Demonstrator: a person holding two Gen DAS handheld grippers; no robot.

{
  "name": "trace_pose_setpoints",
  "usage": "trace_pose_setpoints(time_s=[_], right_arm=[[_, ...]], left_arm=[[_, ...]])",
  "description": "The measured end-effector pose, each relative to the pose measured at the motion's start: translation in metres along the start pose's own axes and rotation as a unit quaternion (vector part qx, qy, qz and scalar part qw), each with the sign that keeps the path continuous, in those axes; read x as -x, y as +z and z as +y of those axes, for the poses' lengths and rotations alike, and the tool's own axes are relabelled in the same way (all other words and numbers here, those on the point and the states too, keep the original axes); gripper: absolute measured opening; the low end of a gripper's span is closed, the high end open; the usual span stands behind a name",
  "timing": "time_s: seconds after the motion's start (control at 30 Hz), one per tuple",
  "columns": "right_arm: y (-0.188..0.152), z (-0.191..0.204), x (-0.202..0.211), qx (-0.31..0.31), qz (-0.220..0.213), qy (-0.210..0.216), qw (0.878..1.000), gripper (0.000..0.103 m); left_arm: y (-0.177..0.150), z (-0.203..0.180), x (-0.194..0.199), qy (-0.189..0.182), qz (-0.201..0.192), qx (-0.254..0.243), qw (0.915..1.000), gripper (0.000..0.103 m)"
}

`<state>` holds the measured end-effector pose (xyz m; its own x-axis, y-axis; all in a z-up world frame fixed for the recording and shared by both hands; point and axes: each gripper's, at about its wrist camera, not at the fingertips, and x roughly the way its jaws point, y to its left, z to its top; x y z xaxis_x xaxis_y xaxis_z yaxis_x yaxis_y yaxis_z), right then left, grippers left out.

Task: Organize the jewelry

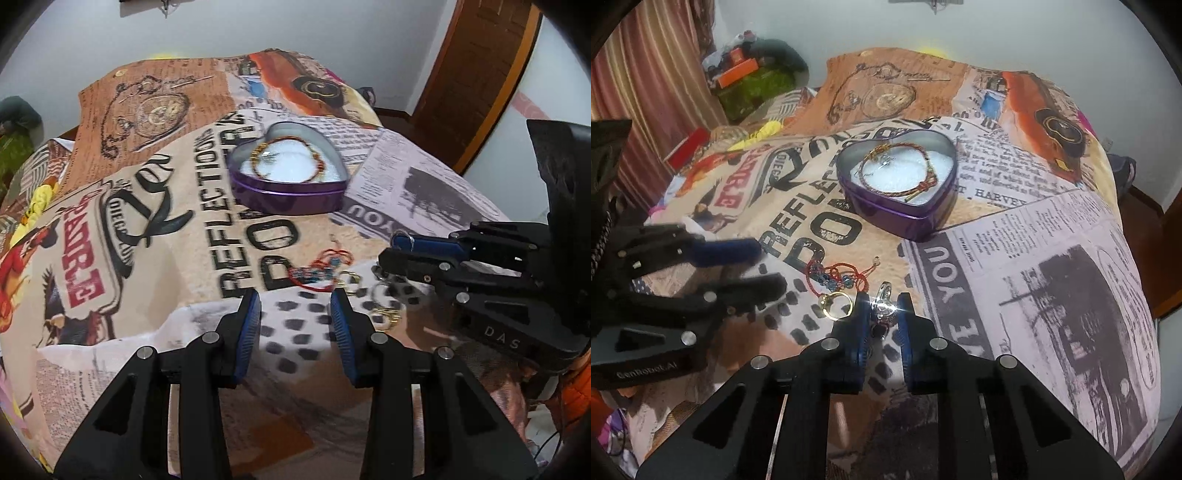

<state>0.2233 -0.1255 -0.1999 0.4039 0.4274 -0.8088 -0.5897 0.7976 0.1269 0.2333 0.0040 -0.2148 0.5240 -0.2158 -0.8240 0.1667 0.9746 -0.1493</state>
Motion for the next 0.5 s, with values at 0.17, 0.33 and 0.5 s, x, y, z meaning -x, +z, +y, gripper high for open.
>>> trace_pose_setpoints(time_s=[0.17, 0.33, 0.5], right_arm=[[-0.007, -0.01, 0.018, -0.019, -0.017, -0.004, 1.0, 0.013], [-0.014, -0.018, 0.034, -0.031, -0.029, -0.011, 0.999, 0.013], [-0.02, -0.024, 0.042, -0.042, -0.035, -0.009, 0.998, 0.013]], left_arm=[[0.002, -0.018, -0.002, -0.012, 0.005, -0.012, 0.9998, 0.039], [0.003, -0.035, -0.008, -0.026, 0.014, -0.021, 0.9993, 0.039], [0.003, -0.048, -0.018, -0.036, 0.025, -0.024, 0.9988, 0.038]])
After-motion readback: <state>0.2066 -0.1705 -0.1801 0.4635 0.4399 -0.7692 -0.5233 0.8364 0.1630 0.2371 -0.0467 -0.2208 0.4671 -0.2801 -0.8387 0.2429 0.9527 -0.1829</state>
